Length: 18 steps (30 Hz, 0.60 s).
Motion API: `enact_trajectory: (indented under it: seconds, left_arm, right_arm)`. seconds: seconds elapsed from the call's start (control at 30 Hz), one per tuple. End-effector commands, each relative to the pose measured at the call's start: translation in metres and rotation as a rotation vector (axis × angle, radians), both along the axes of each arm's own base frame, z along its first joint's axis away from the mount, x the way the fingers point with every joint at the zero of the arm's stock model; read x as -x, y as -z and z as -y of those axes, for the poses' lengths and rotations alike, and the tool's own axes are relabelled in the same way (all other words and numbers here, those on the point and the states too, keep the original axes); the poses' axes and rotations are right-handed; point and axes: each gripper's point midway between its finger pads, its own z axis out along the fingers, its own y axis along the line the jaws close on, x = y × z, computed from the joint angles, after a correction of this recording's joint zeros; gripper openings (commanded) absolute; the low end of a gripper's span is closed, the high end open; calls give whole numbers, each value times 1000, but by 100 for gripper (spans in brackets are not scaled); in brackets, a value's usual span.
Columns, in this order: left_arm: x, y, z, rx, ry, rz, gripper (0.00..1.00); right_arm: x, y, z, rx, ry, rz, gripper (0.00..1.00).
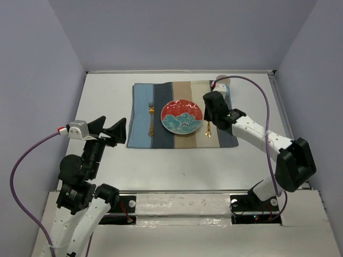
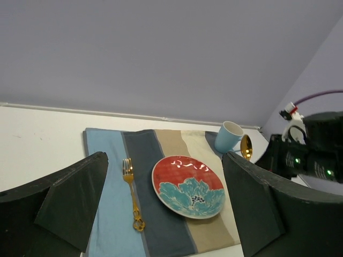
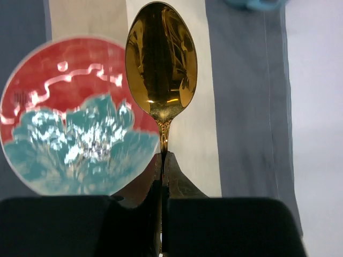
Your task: Set the dinner table for one person
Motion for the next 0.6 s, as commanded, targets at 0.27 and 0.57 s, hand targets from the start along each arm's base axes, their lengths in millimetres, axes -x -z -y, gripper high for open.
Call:
enact_trajectory:
  seconds: [0.27,0.57]
  left_arm:
    - [0,-11,8,-6,39,43,99]
    - [-1,-11,7,-5,31,39,99]
  right_arm:
    - [-102,12,10,-14,-107,8,0]
    - [-119,46,17,-26,-108,-57,0]
